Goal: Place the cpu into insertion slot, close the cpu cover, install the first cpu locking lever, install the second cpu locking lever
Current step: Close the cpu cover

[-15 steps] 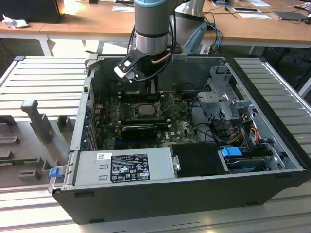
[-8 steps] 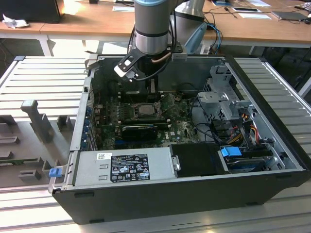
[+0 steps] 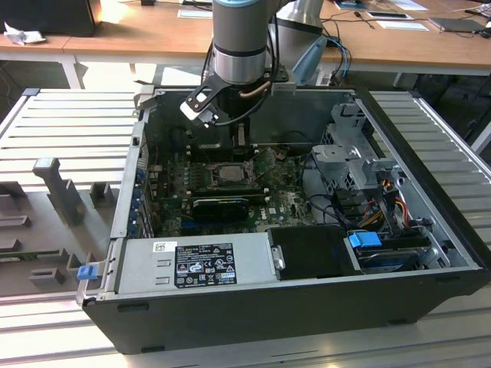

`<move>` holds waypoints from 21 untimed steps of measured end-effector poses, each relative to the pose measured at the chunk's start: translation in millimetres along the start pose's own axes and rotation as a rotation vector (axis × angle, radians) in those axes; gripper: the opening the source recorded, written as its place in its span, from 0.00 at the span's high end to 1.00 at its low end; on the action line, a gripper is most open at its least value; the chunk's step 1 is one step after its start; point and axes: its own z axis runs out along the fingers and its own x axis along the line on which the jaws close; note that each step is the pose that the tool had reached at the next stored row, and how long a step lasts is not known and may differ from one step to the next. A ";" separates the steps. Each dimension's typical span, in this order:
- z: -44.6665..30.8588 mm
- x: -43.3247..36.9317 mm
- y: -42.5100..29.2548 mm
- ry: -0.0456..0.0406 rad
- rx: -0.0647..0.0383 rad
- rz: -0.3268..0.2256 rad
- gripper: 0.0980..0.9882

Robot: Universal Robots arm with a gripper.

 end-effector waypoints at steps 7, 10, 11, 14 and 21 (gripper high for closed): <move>-0.4 0.2 7.5 -0.0003 0.000 0.000 0.99; -2.5 0.3 7.9 -0.0003 0.000 0.000 0.99; -2.7 0.3 7.9 -0.0001 0.000 0.000 0.99; -3.5 0.4 8.2 -0.0003 0.000 0.000 0.99; -6.1 0.5 9.1 -0.0002 0.000 0.000 0.99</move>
